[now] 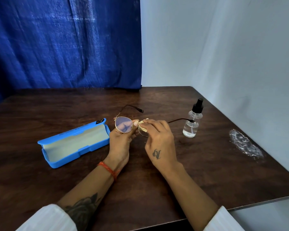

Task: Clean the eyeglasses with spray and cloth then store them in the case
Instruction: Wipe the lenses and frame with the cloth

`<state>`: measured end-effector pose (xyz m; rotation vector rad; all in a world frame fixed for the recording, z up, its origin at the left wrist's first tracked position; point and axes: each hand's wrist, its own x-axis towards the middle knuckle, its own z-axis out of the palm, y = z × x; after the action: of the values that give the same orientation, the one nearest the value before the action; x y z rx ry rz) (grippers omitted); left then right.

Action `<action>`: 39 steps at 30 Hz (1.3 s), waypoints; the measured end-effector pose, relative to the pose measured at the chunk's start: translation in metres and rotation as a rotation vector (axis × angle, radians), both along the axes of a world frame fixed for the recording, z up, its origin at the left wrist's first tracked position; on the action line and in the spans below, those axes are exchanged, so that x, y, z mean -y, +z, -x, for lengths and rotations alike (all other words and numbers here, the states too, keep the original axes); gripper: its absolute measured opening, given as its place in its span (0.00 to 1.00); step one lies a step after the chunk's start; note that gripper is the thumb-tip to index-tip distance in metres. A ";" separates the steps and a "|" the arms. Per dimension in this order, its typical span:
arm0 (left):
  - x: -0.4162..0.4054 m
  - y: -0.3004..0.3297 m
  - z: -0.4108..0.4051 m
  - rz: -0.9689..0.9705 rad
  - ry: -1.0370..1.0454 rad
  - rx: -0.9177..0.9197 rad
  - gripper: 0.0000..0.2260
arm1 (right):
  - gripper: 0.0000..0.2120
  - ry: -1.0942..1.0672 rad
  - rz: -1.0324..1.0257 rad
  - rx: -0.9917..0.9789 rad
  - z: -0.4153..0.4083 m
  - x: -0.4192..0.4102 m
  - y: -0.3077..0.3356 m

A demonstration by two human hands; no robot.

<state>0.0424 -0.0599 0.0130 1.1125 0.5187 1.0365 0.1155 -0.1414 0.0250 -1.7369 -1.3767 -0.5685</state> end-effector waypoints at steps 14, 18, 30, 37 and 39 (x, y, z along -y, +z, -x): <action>-0.001 0.002 0.001 0.053 0.033 0.034 0.04 | 0.16 -0.058 -0.021 0.136 0.004 0.007 -0.002; 0.000 0.004 0.001 0.082 0.013 0.075 0.04 | 0.17 0.013 -0.063 0.153 0.006 0.005 -0.002; 0.001 0.008 0.003 0.106 0.023 0.112 0.07 | 0.14 -0.013 -0.120 0.178 -0.004 0.008 -0.003; -0.001 0.006 0.004 0.120 -0.023 0.097 0.05 | 0.17 0.138 -0.092 0.181 0.004 0.004 -0.003; 0.000 0.007 0.003 0.119 -0.002 0.085 0.05 | 0.16 0.130 -0.099 0.160 0.001 0.007 -0.003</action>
<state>0.0394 -0.0597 0.0201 0.9594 0.5040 1.0332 0.1144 -0.1480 0.0215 -1.5384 -1.5340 -0.7035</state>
